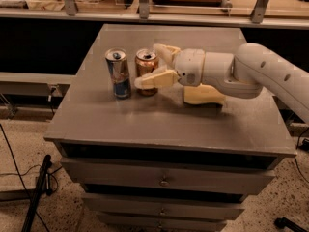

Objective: Move orange can near redbull can

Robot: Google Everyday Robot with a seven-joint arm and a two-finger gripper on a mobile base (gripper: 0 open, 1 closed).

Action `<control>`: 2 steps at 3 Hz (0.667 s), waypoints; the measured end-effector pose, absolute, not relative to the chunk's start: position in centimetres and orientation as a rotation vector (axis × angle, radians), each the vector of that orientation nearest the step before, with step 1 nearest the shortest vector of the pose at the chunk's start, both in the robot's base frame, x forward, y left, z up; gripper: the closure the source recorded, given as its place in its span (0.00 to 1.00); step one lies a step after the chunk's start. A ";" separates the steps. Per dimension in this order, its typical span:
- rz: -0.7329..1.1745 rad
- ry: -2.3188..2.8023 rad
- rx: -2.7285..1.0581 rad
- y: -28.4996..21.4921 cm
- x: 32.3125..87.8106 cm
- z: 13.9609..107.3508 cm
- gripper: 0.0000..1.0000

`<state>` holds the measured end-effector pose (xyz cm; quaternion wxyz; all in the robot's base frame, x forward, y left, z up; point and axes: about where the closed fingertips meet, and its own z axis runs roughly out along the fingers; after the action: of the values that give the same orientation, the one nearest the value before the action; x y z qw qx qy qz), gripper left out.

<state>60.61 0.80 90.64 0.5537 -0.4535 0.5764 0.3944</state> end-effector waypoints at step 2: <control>0.823 1.368 -1.142 -2.9 60.2 92.8 0.00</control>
Offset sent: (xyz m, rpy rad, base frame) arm -0.0074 -0.1131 0.0632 -0.2486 -0.1812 -0.0689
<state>60.25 -2.86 92.84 0.5556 -0.4838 0.5794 0.3486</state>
